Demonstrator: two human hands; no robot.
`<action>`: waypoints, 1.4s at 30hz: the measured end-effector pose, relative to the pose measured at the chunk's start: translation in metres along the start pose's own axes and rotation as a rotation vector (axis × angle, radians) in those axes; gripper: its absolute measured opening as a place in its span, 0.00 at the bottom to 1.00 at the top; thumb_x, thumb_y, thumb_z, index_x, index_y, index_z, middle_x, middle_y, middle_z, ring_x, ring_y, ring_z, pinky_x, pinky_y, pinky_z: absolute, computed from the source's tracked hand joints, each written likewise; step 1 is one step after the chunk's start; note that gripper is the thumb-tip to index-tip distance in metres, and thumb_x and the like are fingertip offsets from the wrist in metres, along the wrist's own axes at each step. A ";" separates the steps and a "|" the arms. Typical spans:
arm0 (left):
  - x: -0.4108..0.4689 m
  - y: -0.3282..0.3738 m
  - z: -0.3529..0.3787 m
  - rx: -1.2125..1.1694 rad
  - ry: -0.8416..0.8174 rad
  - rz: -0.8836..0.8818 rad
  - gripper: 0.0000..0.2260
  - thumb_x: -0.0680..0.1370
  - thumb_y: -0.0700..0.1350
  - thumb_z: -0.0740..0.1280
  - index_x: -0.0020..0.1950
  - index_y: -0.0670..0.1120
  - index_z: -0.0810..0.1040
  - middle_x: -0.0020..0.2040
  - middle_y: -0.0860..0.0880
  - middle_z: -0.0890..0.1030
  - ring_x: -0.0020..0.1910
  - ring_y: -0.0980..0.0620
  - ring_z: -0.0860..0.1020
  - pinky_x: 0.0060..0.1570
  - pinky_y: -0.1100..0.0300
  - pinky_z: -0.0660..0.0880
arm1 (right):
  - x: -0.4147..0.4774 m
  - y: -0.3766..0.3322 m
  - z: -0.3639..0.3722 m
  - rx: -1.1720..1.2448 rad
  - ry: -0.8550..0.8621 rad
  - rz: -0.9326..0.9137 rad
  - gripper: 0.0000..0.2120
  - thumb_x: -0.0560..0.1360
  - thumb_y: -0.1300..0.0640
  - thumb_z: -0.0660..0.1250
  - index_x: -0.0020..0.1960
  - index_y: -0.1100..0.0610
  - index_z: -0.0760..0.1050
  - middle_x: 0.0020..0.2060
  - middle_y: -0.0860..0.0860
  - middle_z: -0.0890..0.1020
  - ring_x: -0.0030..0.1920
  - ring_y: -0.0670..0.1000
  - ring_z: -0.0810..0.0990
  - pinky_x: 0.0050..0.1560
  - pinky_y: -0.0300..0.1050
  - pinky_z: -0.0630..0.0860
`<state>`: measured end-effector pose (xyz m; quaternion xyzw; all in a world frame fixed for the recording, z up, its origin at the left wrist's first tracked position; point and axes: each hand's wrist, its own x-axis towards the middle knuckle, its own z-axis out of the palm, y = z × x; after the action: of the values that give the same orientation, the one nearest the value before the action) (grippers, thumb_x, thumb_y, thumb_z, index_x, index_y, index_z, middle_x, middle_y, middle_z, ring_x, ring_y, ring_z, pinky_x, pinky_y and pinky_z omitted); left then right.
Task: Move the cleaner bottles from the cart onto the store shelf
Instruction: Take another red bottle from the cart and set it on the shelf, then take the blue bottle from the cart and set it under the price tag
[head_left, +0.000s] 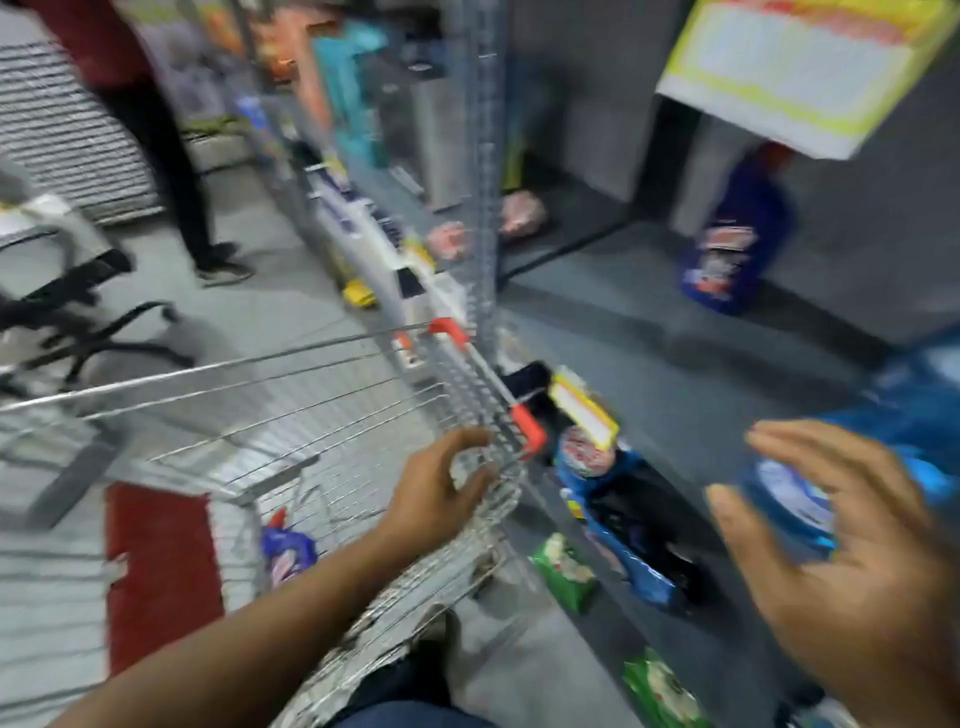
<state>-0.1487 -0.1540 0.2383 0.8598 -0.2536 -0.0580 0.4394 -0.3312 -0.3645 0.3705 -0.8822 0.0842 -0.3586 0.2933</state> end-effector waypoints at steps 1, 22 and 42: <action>0.003 -0.036 -0.029 0.041 0.077 -0.131 0.15 0.74 0.46 0.69 0.60 0.47 0.75 0.58 0.49 0.82 0.57 0.53 0.78 0.59 0.58 0.73 | 0.008 -0.004 0.043 0.070 -0.067 -0.008 0.14 0.70 0.51 0.69 0.53 0.56 0.78 0.50 0.51 0.78 0.53 0.45 0.75 0.61 0.33 0.67; -0.111 -0.370 -0.036 -0.877 0.310 -1.862 0.18 0.71 0.44 0.69 0.58 0.37 0.76 0.50 0.42 0.79 0.43 0.44 0.79 0.39 0.56 0.78 | -0.064 -0.046 0.660 -0.111 -1.707 0.220 0.18 0.71 0.56 0.67 0.61 0.58 0.74 0.61 0.58 0.79 0.60 0.57 0.78 0.61 0.47 0.74; -0.056 -0.318 -0.048 -1.451 1.084 -1.535 0.12 0.72 0.25 0.52 0.40 0.38 0.71 0.31 0.43 0.75 0.34 0.52 0.79 0.47 0.53 0.79 | -0.019 -0.048 0.629 0.148 -1.443 0.359 0.22 0.68 0.51 0.73 0.60 0.54 0.76 0.53 0.49 0.81 0.52 0.51 0.79 0.55 0.44 0.74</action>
<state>-0.0592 0.0625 0.0104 0.2492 0.6396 -0.0649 0.7243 0.0812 -0.0310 0.0282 -0.8490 -0.0109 0.3581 0.3883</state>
